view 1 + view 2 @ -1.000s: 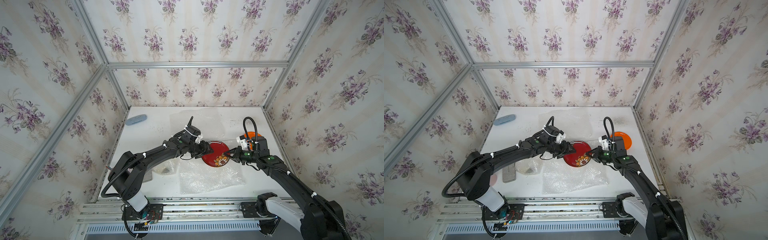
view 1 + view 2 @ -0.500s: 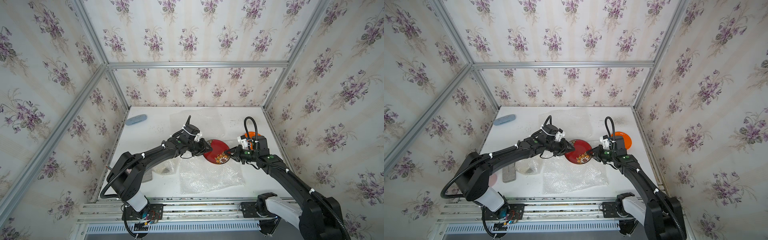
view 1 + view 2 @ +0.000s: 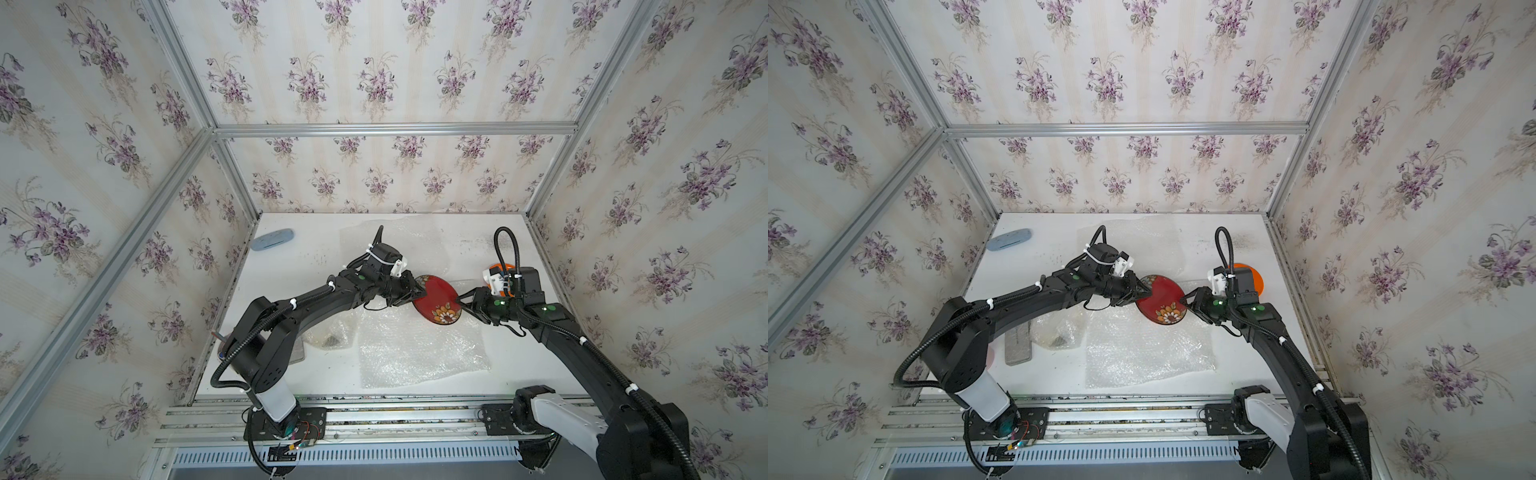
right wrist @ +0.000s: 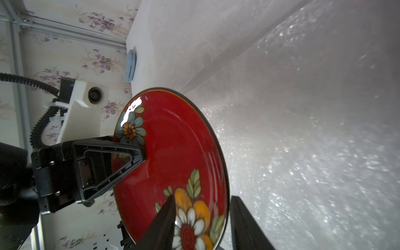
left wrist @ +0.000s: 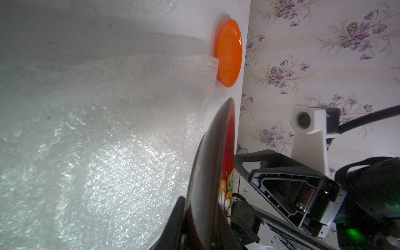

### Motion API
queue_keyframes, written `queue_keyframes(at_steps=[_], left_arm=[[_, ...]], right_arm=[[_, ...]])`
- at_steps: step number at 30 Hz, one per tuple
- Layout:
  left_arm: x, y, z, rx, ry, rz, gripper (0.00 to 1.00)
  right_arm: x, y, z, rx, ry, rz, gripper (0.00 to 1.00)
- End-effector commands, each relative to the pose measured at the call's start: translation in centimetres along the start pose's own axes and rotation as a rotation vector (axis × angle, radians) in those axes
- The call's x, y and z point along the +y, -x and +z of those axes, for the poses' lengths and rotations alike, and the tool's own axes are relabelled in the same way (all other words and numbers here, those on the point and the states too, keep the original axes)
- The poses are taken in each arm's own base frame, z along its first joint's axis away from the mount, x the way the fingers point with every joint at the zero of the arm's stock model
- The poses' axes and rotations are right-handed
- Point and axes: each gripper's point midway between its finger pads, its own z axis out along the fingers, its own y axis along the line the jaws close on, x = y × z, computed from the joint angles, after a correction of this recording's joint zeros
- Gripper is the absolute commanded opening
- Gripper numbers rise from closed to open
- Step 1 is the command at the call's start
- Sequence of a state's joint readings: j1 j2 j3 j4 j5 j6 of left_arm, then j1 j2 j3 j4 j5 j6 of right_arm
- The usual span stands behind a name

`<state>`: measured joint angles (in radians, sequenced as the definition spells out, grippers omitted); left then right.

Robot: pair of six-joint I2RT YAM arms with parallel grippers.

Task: Unpack dinner plates from bubble wrap
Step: Pick up the plate from the bubble wrap, then place the plate on the plate.

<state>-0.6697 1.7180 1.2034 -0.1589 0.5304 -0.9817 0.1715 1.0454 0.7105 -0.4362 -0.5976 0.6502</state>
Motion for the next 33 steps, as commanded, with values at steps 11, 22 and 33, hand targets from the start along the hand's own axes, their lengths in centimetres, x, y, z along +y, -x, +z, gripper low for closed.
queue_keyframes(at_steps=[11,22,33], left_arm=[[-5.4,4.1,8.6,0.093,-0.087,0.047,0.16],[-11.2,5.3,20.7,0.122,-0.231,0.001,0.17],[-9.0,7.0,25.9,-0.042,-0.238,-0.154,0.19]], right_arm=[[2.2,1.3,-6.4,-0.166,-0.116,-0.084,0.45],[6.5,1.3,-8.9,-0.199,0.024,-0.101,0.44],[6.2,0.5,-9.2,-0.207,0.043,-0.077,0.44]])
